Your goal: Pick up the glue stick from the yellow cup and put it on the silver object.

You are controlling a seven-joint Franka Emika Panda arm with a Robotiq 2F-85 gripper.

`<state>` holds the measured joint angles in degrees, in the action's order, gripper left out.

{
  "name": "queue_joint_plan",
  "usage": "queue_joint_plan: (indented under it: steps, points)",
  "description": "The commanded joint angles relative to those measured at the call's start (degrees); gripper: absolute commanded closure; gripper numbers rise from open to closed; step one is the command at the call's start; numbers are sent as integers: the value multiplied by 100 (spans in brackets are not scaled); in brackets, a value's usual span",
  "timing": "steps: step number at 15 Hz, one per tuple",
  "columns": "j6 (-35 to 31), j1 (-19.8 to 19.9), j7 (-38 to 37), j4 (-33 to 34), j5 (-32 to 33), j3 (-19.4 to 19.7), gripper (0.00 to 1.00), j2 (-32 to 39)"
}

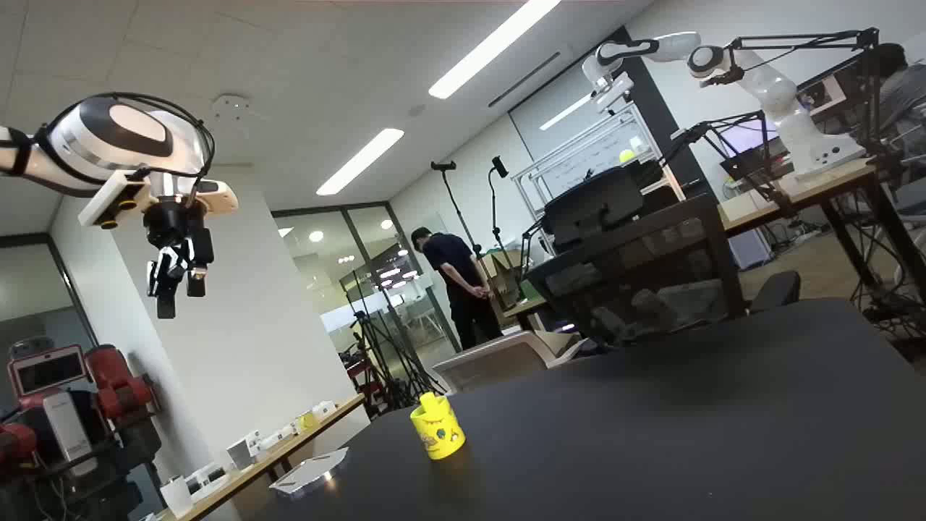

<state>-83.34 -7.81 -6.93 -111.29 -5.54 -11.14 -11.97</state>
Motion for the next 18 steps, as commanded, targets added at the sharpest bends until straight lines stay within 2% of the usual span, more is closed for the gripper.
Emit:
queue_joint_plan:
  steps: [1, 10, 15, 18]
  points:
    - [2, -35, -8, 13, 6, 29, 0, 12]
    - [-1, -35, -5, 13, 6, 29, 0, 12]
    - [-468, 42, 542, 141, 726, 131, 0, 364]
    - [-925, 132, 1012, 322, 928, 311, 0, 761]
